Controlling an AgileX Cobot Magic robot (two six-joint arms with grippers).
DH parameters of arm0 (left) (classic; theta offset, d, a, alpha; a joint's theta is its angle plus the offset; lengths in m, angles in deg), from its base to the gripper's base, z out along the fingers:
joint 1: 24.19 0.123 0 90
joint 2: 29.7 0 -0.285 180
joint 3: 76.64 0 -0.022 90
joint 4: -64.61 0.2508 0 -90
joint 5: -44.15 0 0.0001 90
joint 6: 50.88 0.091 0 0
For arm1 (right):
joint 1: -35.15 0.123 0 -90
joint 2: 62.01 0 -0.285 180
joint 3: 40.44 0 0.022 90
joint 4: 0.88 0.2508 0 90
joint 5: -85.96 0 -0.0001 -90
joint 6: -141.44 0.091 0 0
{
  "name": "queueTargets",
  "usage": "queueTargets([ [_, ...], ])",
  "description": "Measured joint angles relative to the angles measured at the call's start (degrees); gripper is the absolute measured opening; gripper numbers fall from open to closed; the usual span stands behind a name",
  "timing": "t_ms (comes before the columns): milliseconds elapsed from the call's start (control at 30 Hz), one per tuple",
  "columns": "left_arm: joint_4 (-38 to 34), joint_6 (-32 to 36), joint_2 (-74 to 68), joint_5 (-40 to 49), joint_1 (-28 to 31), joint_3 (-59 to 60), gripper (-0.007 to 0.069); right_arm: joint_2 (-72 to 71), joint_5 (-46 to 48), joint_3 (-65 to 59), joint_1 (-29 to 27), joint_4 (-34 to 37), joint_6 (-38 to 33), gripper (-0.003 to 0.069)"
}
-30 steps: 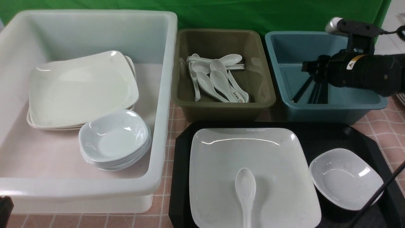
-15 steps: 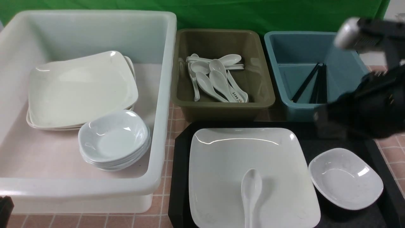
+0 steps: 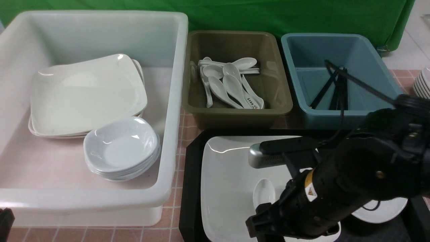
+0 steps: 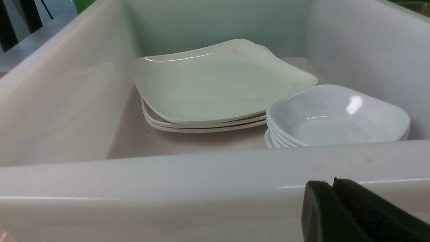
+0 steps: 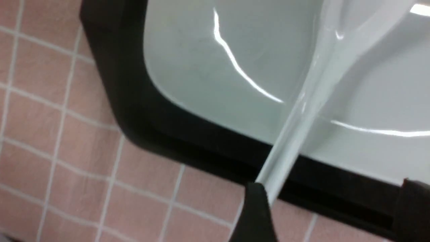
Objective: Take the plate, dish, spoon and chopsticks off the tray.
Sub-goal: Use the right arm to grab a soup spoon from the plate
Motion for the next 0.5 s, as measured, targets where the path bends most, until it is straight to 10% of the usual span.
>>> queueTargets([
  [500,0.0,0.0,0.0,0.0,0.0,0.0,0.0021,9.61,-6.97,2.0,-3.61,0.0,0.0,0.0567],
])
